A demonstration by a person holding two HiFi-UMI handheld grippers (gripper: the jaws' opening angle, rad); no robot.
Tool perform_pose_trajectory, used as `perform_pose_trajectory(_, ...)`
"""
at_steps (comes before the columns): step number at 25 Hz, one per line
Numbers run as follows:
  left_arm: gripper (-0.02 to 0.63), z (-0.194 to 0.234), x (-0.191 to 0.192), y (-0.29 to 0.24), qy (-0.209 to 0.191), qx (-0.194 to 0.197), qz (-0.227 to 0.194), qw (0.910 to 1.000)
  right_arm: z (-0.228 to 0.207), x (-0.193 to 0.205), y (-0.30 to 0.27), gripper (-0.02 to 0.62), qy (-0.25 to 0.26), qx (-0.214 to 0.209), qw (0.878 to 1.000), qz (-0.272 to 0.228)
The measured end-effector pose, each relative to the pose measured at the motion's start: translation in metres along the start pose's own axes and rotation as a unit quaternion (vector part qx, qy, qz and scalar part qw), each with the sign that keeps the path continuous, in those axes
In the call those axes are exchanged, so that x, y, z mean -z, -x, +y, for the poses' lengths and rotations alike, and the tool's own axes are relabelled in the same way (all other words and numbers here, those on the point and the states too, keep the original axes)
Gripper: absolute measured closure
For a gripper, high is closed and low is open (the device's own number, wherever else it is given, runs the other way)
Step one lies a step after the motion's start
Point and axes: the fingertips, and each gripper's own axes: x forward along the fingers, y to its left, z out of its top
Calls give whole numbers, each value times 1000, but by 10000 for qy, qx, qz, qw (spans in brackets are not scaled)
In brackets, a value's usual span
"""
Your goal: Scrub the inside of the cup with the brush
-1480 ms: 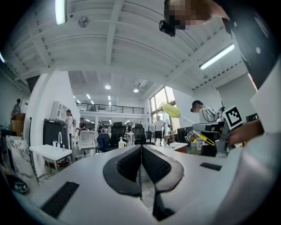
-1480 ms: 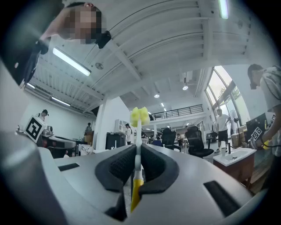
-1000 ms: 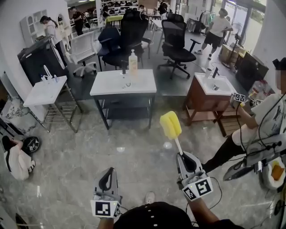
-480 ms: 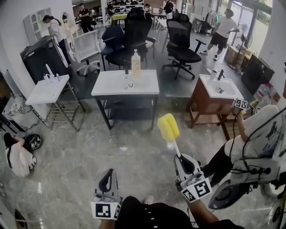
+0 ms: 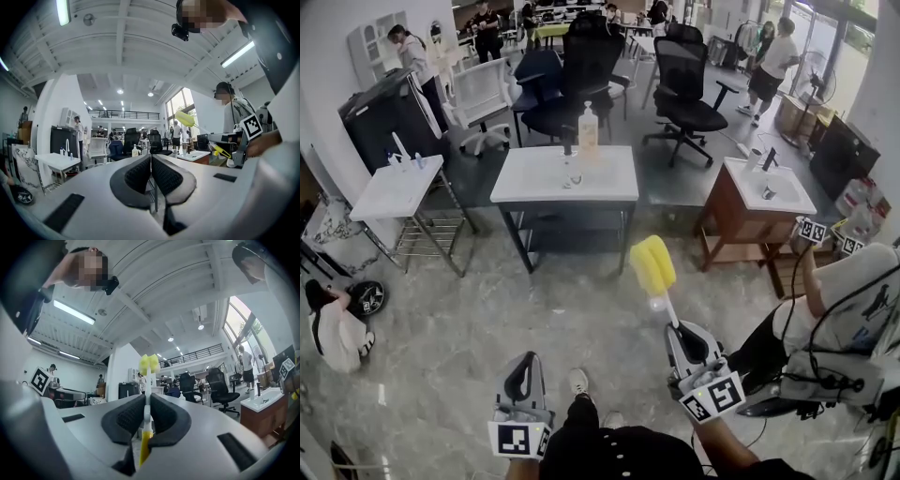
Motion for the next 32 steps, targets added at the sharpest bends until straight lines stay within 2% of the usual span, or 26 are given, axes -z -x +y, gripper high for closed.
perform_pose_trajectory(16,577,75,-10,-125,14,33,-118,9999,-48,0,-136,554,140,-11,9998,-115)
perform_pose_trajectory(32,577,138,-6,-214,-42,400,-200,9990,-74,12,-224,554,281,343,9988,-220)
